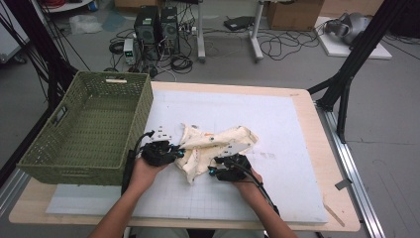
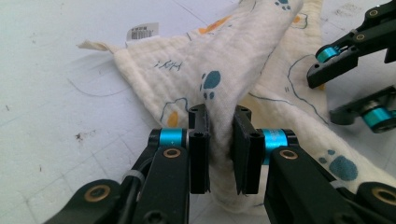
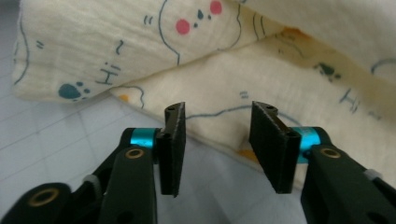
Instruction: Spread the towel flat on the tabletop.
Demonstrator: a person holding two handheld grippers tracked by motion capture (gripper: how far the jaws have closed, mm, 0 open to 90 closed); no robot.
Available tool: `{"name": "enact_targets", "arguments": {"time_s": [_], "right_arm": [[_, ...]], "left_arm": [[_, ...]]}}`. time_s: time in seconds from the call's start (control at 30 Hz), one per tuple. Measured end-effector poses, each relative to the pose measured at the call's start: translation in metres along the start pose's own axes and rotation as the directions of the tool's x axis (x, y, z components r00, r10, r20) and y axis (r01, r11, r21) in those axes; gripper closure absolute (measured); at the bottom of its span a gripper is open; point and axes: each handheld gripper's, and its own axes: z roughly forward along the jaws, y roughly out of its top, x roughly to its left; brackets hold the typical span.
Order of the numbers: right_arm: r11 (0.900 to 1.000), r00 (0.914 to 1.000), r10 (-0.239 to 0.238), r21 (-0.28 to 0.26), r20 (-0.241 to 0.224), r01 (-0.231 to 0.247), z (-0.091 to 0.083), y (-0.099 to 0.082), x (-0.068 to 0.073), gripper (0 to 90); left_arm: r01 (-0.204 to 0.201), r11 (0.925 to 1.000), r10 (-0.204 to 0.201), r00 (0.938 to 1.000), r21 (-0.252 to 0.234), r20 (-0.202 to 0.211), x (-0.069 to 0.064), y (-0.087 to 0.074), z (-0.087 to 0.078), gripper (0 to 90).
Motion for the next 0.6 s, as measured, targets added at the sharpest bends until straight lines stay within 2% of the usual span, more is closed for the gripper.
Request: {"name": "enact_targets", "arguments": {"time_s": [0.03, 0.1, 0.17, 0.27, 0.4, 0.53, 0.6], "right_arm": [[0.9998, 0.9998, -0.021, 0.005, 0.002, 0.021, 0.0, 0.001, -0.001, 72.0], [0.9999, 0.9999, -0.01, 0.013, -0.011, 0.01, -0.003, -0.001, -0.006, 86.0], [0.9998, 0.9996, -0.005, 0.018, -0.027, 0.006, -0.006, -0.002, -0.01, 87.2], [0.9981, 0.9988, -0.04, 0.046, -0.028, 0.041, -0.012, -0.003, -0.011, 87.7], [0.9963, 0.9981, -0.046, 0.071, -0.04, 0.049, -0.029, -0.011, -0.018, 87.7], [0.9953, 0.9997, -0.024, 0.094, 0.002, 0.023, -0.051, -0.028, -0.032, 87.7], [0.9956, 0.9994, 0.013, 0.093, 0.033, -0.016, -0.064, -0.039, -0.041, 87.7]], "left_arm": [[0.005, 1.0, -0.005, 1.0, -0.005, -0.001, 0.0, 0.0, 0.0, 78.0], [0.011, 0.9999, -0.011, 0.9999, -0.009, -0.004, 0.001, 0.0, -0.001, 78.1], [0.016, 0.9998, -0.017, 0.9999, -0.012, -0.004, 0.002, 0.0, -0.002, 78.4], [0.023, 0.9995, -0.023, 0.9997, -0.021, -0.003, 0.003, 0.001, -0.003, 78.4], [0.023, 0.9995, -0.023, 0.9997, -0.02, 0.002, 0.003, 0.001, -0.004, 78.5], [0.031, 0.9992, -0.031, 0.9994, -0.025, -0.014, 0.005, 0.001, -0.003, 80.2], [0.025, 0.9994, -0.026, 0.9995, -0.022, -0.016, 0.004, 0.001, -0.003, 81.9]]}}
